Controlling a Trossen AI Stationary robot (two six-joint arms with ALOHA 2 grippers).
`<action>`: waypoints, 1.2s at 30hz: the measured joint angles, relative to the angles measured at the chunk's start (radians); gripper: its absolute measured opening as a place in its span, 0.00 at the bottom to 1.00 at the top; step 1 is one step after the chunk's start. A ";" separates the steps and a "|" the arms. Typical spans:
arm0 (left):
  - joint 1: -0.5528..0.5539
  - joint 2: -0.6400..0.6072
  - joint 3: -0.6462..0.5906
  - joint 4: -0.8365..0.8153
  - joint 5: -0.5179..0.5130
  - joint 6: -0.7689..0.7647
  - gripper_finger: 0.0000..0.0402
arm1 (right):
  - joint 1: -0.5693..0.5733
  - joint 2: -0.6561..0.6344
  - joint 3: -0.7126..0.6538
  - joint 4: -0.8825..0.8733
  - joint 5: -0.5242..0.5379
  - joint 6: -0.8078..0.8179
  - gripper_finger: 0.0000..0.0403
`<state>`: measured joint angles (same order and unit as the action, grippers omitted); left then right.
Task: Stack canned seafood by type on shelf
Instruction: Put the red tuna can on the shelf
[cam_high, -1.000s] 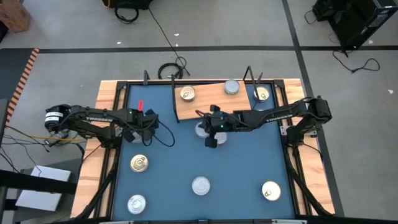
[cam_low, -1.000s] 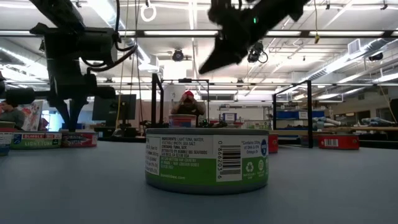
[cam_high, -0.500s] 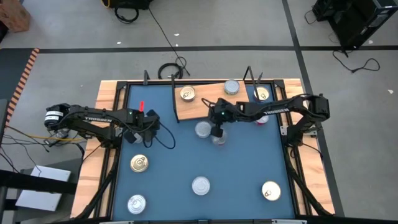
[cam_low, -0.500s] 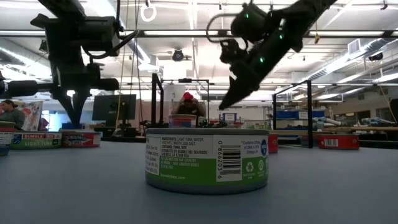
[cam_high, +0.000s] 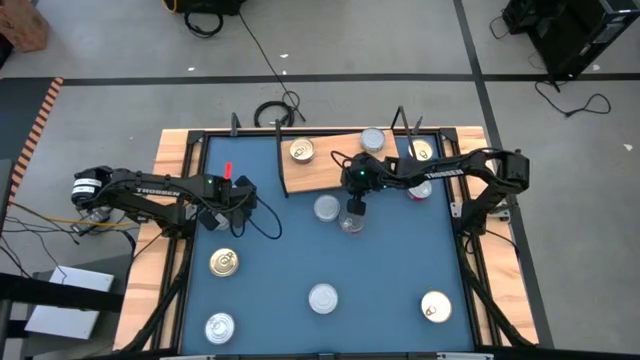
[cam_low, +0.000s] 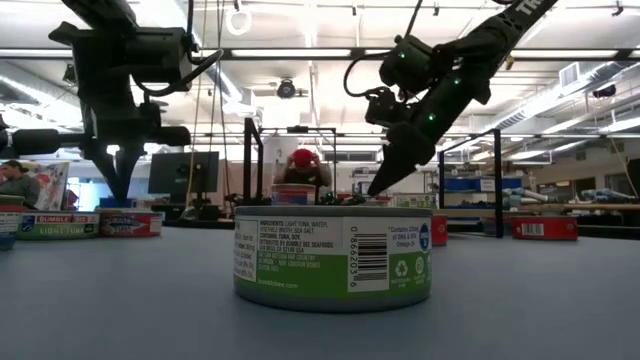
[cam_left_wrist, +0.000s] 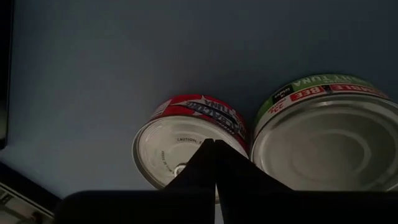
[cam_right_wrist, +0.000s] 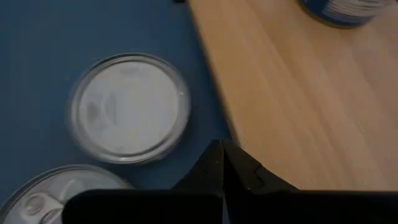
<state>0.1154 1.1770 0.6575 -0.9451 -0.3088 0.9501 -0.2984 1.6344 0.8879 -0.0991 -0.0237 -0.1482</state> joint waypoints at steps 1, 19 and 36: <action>0.000 0.000 0.000 0.000 0.000 0.000 0.01 | 0.001 0.004 0.000 0.000 -0.001 -0.010 0.01; 0.000 0.000 0.000 -0.001 -0.016 0.003 0.01 | -0.047 0.230 0.099 0.117 0.054 -0.004 0.01; 0.000 0.000 0.000 -0.007 -0.019 -0.016 0.01 | -0.033 0.234 0.131 0.093 0.067 -0.009 0.01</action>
<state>0.1154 1.1767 0.6579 -0.9526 -0.3275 0.9338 -0.3312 1.8680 1.0187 -0.0062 0.0433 -0.1571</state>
